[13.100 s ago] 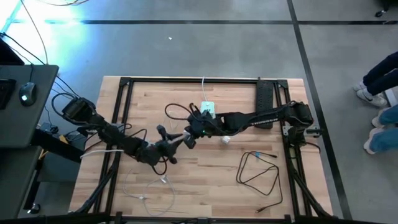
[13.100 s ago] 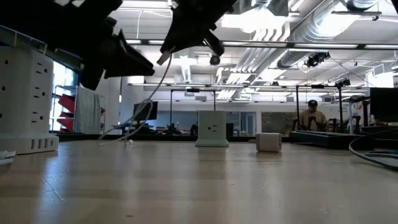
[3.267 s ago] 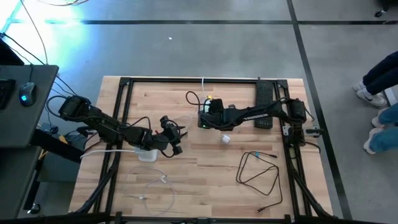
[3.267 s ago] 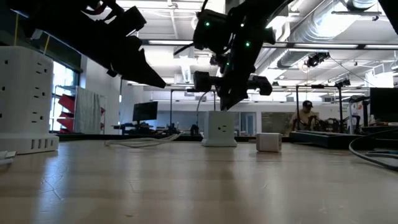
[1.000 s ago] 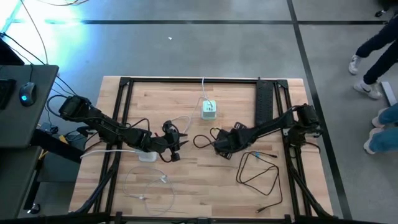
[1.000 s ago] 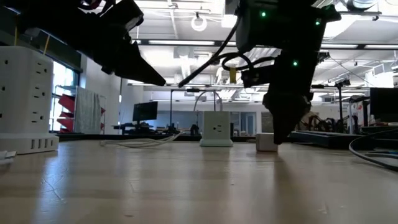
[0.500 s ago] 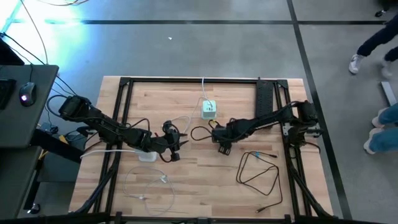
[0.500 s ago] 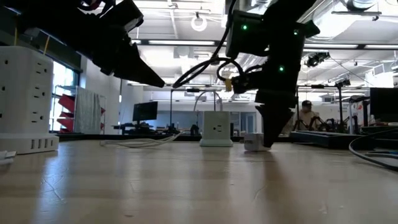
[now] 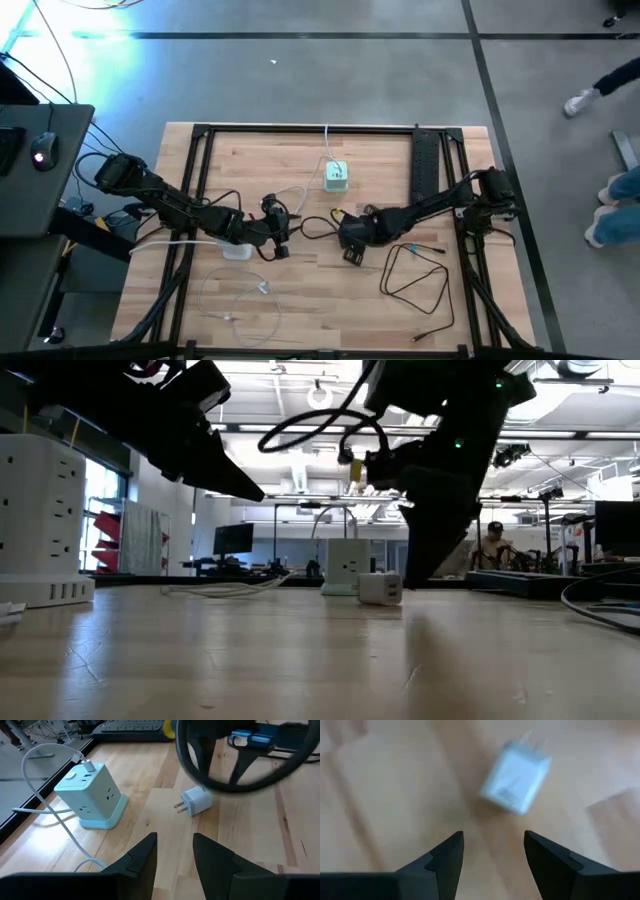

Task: Insert USB
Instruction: Insert the white charger adapter into the black outlet extension

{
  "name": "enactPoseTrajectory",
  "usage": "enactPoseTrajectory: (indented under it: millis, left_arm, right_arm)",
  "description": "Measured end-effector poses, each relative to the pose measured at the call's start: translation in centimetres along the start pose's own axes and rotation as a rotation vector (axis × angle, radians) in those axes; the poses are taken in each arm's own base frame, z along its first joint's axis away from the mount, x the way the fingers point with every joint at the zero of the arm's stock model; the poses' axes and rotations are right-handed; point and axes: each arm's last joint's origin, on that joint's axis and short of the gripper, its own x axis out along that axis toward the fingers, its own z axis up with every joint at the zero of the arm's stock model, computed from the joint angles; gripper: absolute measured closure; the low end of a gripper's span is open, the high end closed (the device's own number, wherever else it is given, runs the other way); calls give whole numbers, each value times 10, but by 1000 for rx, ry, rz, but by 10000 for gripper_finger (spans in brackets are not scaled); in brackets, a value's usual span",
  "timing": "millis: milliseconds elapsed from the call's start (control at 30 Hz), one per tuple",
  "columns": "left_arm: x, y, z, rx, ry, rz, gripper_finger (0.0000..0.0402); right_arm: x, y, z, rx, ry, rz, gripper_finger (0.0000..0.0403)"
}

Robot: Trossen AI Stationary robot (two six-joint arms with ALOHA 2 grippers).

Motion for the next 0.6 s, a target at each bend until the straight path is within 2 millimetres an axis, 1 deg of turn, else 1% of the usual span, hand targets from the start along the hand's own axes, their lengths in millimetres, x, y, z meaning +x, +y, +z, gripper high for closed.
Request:
enactPoseTrajectory:
  millis: [100, 300, 467, 600]
  left_arm:
    - [0, 0, 0, 0, 0, 0, 298]
    - [0, 0, 0, -11, 0, 0, 298]
    - [0, 0, 0, -11, -1, -1, 298]
    - [0, 0, 0, -14, -4, -1, 298]
  right_arm:
    - [-2, 9, -14, 124, -70, -62, 210]
    - [-4, 27, -34, 355, -218, -24, 210]
    - [-2, 27, -38, 549, -300, -24, 210]
    - [4, 26, -41, 652, -330, 19, 210]
